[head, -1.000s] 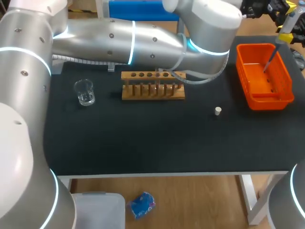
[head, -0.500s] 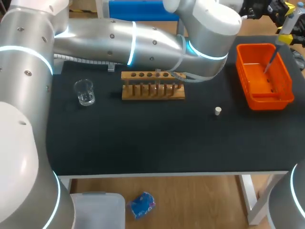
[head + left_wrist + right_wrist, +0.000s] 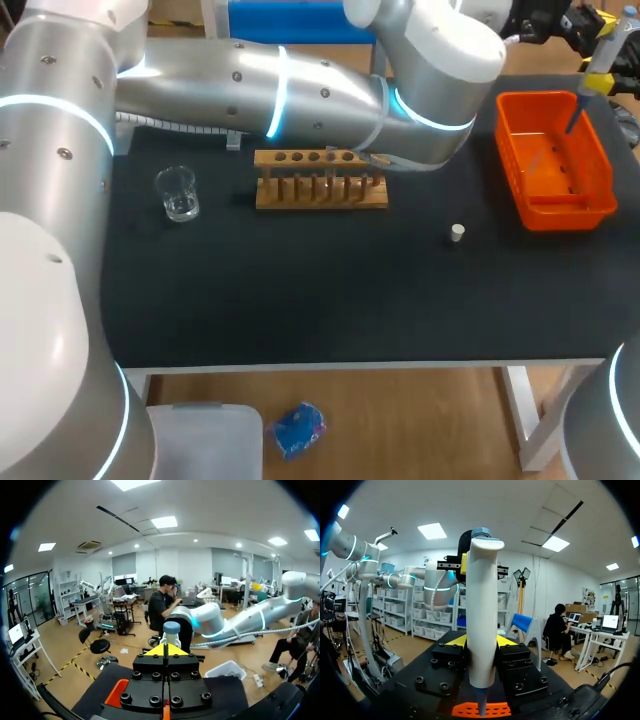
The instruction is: Invert the test tube, pick up the pipette, mount the tip to pipette, aspirate from beaker and dispense into the tube, eject the tip, return the pipette, and cap with the stopper.
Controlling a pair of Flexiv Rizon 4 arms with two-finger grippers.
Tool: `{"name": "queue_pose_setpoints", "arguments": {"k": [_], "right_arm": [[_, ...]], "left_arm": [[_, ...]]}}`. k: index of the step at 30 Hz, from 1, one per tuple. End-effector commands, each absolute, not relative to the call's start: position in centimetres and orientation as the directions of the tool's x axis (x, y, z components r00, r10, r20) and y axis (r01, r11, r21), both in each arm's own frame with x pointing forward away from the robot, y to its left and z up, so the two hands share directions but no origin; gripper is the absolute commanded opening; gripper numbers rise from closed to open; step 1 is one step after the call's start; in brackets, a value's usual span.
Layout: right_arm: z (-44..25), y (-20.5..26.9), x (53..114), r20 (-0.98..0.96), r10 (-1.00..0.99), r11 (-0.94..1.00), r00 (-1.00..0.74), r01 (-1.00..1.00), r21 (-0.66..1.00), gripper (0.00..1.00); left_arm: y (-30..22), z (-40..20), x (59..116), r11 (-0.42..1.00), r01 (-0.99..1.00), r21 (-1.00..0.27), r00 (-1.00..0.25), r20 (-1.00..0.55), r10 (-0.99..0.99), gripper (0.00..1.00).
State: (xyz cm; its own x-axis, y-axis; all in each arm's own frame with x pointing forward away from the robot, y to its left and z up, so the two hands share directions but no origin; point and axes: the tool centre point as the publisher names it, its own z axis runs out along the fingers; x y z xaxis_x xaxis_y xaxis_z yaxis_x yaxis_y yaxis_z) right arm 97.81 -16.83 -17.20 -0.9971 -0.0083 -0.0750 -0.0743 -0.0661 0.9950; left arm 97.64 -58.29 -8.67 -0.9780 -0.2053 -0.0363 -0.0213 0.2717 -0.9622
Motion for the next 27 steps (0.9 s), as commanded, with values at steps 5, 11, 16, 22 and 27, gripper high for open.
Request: {"name": "queue_pose_setpoints", "arguments": {"k": [5,11,16,22,27], "right_arm": [[-16.6,-17.0,98.1,-0.076,-0.019,-0.067,-0.997,-0.074,0.995,0.0],[-16.6,-17.0,98.1,-0.076,-0.019,-0.067,-0.997,-0.074,0.995,0.0],[-16.6,-17.0,98.1,-0.076,-0.019,-0.067,-0.997,-0.074,0.995,0.0],[-16.6,-17.0,98.1,-0.076,-0.019,-0.067,-0.997,-0.074,0.995,0.0],[-16.6,-17.0,98.1,-0.076,-0.019,-0.067,-0.997,-0.074,0.995,0.0]], "left_arm": [[-58.4,-9.3,97.8,-0.136,0.075,-0.988,-0.975,-0.044,-0.217,0.0],[-57.2,-6.9,97.6,-0.135,0.103,-0.986,-0.971,-0.07,-0.228,0.0],[-56.2,-5.0,97.4,-0.12,0.123,-0.985,-0.968,-0.092,-0.233,1.0],[-54.6,-3.4,96.7,-0.079,0.125,-0.989,-0.965,-0.103,-0.243,1.0],[-52.7,-2.6,95.8,-0.019,0.109,-0.994,-0.965,-0.101,-0.244,1.0]]}}
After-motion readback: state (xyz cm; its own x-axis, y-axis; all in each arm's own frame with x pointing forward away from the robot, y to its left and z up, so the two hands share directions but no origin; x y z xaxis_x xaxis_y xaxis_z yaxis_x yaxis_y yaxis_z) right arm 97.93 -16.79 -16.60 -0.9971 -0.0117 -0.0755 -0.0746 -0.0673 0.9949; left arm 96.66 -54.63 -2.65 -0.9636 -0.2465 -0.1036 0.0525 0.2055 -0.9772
